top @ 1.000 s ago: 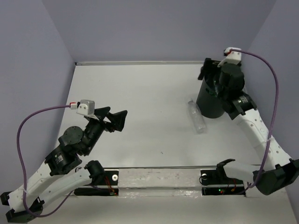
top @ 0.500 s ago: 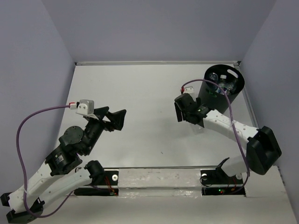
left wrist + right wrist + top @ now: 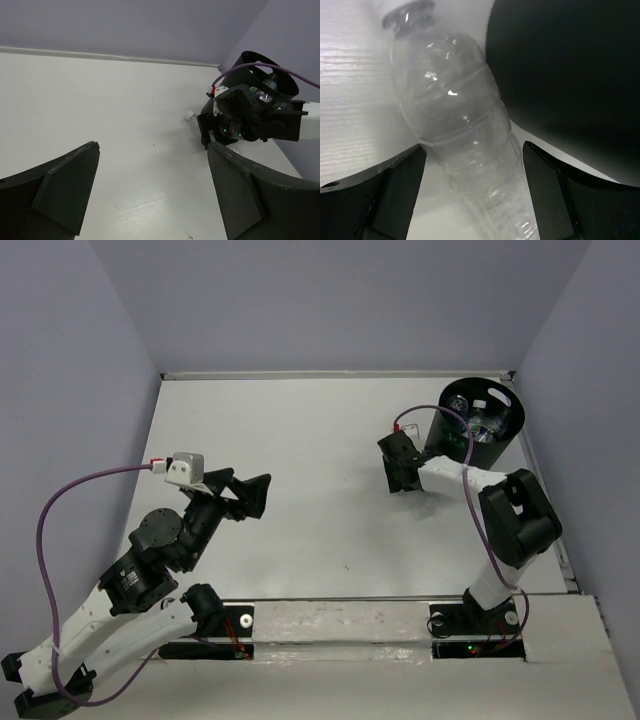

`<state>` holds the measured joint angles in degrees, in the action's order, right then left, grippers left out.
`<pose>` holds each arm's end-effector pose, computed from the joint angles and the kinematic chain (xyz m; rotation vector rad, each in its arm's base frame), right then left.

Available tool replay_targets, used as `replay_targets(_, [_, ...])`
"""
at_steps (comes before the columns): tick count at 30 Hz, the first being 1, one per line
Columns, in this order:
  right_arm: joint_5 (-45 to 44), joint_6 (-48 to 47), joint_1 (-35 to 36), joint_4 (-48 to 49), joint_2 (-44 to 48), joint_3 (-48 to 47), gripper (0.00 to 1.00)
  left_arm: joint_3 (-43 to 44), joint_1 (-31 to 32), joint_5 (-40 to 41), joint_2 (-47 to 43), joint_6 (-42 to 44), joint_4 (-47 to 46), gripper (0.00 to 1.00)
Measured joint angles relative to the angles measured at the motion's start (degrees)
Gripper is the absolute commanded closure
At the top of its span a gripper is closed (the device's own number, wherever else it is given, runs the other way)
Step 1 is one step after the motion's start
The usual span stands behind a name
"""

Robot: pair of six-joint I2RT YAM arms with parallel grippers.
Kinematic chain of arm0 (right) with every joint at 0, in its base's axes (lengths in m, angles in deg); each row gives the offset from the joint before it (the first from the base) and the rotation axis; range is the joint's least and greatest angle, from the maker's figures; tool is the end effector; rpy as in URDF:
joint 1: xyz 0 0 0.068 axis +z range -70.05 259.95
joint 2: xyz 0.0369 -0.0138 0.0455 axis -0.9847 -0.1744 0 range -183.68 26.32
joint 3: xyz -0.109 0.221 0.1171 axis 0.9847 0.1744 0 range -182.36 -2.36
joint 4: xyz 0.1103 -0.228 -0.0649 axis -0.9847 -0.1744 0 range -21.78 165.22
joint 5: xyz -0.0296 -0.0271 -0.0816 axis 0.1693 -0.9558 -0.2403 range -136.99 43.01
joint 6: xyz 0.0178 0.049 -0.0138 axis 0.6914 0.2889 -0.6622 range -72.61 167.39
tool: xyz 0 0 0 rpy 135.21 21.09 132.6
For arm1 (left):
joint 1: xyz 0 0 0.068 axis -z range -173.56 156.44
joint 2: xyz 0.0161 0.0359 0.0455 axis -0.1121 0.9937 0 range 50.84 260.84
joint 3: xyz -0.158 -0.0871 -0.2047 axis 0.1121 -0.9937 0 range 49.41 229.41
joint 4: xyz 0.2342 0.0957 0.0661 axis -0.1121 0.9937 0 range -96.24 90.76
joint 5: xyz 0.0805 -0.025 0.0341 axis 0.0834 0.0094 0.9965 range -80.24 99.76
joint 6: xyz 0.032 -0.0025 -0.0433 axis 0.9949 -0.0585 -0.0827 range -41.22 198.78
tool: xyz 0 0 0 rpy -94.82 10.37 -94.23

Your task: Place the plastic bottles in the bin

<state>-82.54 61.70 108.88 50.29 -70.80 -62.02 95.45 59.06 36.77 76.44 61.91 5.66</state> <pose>0.3001 0.1424 0.1828 -0.1194 2.4346 -0.5044 0.0706 -0.0658 0.3851 0.0590 1.4704 -0.6586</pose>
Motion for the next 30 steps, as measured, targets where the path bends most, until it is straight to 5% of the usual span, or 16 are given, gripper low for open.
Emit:
replay_targets(2, [1.6,-0.7,0.1,1.9,-2.0,0.0,0.21,-0.1,-0.2,0.0,0.0,0.1,0.0,0.01])
replay_targets(6, [2.9,-2.1,2.4,6.0,-4.4,-0.4,0.57,-0.3,-0.6,0.0,0.2,0.1,0.0,0.01])
replay_targets(12, [6.8,-2.5,8.8,7.3,-0.6,-1.3,0.59,-0.3,-1.3,-0.3,1.1,0.1,0.0,0.01])
replay_targets(21, [3.3,-11.4,7.8,15.2,25.4,-11.7,0.60,-0.6,-2.0,-1.4,1.6,0.2,0.0,0.01])
replay_targets(30, [1.7,-14.8,-18.7,34.6,30.2,-9.0,0.61,-0.6,-2.5,-2.3,1.5,0.2,-0.1,0.01])
